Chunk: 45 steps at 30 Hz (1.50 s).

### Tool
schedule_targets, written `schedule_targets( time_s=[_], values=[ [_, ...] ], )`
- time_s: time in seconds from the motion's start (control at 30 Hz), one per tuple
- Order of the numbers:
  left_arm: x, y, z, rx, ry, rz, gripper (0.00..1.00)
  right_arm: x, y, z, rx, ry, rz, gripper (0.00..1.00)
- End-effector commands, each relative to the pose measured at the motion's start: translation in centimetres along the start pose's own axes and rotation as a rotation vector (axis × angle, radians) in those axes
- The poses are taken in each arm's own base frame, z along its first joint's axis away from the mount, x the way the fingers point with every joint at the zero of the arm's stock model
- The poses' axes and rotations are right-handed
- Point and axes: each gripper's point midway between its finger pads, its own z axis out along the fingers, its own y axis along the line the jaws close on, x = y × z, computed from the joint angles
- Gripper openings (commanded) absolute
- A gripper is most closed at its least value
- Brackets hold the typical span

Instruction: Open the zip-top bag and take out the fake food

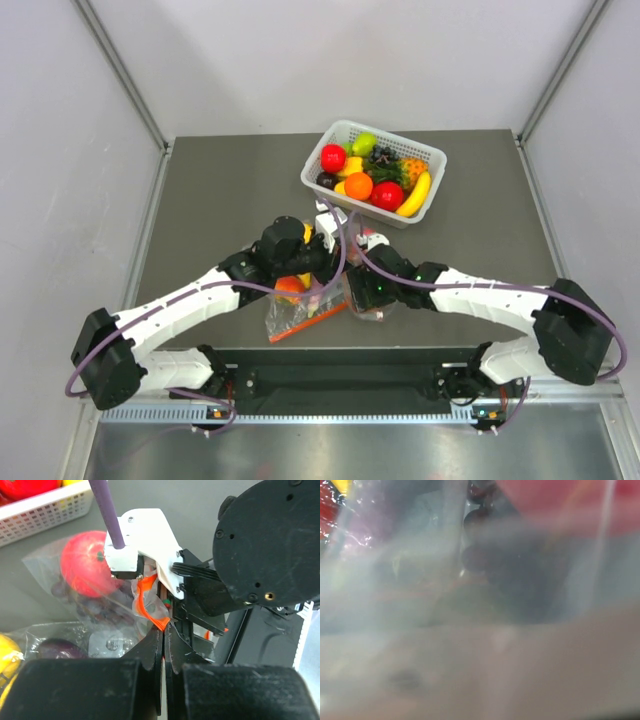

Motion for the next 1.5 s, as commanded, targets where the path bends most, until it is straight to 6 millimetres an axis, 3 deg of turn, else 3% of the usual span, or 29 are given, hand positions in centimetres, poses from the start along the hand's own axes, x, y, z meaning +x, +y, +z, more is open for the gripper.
schedule_targets(
  time_s=[0.0, 0.1, 0.23, 0.37, 0.53, 0.73, 0.87, 1.07, 1.23, 1.27, 1.33, 1.37, 1.43, 1.47],
  values=[
    [-3.6, -1.5, -0.5, 0.058, -0.125, 0.060, 0.00, 2.3, 0.0, 1.7, -0.005, 0.032, 0.019, 0.78],
    [-3.6, -1.5, -0.7, 0.053, -0.124, 0.064, 0.00, 2.1, -0.2, 2.1, -0.002, -0.006, 0.039, 0.75],
    [-3.5, -1.3, -0.9, 0.041, -0.119, 0.069, 0.00, 1.0, -0.9, 1.0, 0.035, -0.071, 0.041, 0.37],
    [-3.4, -1.2, -0.8, 0.033, -0.118, 0.065, 0.00, -1.5, -1.5, -2.6, 0.044, -0.187, 0.046, 0.24],
    [-2.8, -0.3, -0.3, -0.006, -0.099, 0.048, 0.00, -4.3, -1.8, -8.1, 0.010, -0.334, 0.064, 0.25],
    [-2.4, 0.2, 0.5, -0.024, -0.077, 0.027, 0.00, -5.9, -1.5, -12.4, -0.052, -0.433, 0.069, 0.27],
    [-2.2, 1.5, 0.7, -0.089, -0.067, 0.021, 0.00, -6.6, -2.4, -14.5, -0.020, -0.472, 0.054, 0.27],
    [-1.4, 1.6, 0.4, -0.106, -0.043, 0.004, 0.00, -9.2, -5.7, -18.1, 0.143, -0.582, 0.015, 0.33],
    [-1.3, 1.8, -0.1, -0.120, -0.035, 0.010, 0.00, -13.8, -8.0, -20.8, 0.240, -0.690, -0.020, 0.34],
    [-1.4, 1.8, -0.1, -0.121, -0.036, 0.010, 0.00, -14.8, -9.8, -21.2, 0.283, -0.711, 0.008, 0.33],
    [-1.1, 1.8, -0.1, -0.121, -0.029, 0.010, 0.00, -16.7, -10.5, -20.9, 0.262, -0.724, -0.009, 0.33],
    [-1.1, 1.8, -0.2, -0.121, -0.029, 0.008, 0.00, -18.0, -12.8, -21.4, 0.311, -0.762, 0.031, 0.32],
    [-1.1, 1.8, -0.3, -0.122, -0.030, 0.006, 0.00, -19.6, -13.9, -19.9, 0.295, -0.745, 0.022, 0.31],
    [-1.0, 1.7, -0.4, -0.121, -0.028, 0.008, 0.00, -20.9, -15.5, -20.1, 0.314, -0.779, 0.045, 0.31]
  ],
)
